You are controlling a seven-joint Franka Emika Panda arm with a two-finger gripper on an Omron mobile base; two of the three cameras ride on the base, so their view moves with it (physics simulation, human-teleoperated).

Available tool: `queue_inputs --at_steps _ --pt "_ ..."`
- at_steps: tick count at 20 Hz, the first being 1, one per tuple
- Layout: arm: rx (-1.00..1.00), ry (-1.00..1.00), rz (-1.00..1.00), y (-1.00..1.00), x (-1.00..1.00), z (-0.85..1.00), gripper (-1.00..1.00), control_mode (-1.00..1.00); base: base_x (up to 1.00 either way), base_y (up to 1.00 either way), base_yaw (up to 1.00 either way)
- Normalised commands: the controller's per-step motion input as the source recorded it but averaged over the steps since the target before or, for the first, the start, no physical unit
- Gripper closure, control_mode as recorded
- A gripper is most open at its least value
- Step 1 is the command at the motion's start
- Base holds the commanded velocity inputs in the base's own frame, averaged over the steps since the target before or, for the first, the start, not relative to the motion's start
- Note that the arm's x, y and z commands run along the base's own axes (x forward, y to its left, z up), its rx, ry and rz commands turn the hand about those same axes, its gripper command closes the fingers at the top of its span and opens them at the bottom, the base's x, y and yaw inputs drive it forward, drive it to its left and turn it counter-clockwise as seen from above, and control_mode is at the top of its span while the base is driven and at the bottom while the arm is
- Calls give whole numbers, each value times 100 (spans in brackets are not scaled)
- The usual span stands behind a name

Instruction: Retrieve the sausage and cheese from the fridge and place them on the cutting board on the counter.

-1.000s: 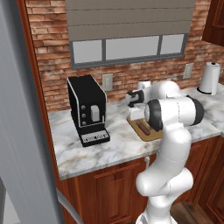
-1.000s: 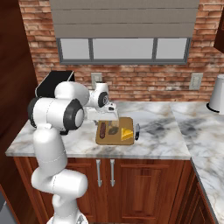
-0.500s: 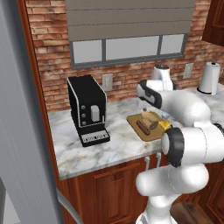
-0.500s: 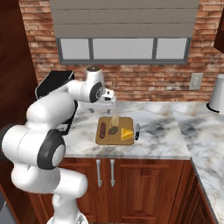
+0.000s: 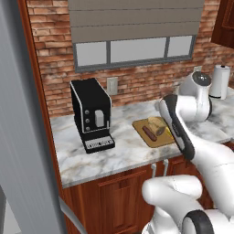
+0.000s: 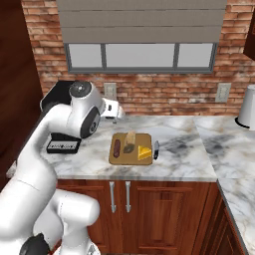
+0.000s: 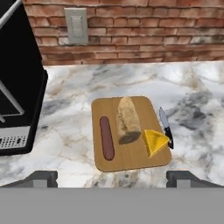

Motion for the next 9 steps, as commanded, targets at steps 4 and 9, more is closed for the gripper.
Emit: queue_inputs --at_steps 4,9 --pt "6 -34 0 0 -100 100 -100 -100 0 0 0" --pt "6 -12 0 0 -100 100 -100 -100 0 0 0"
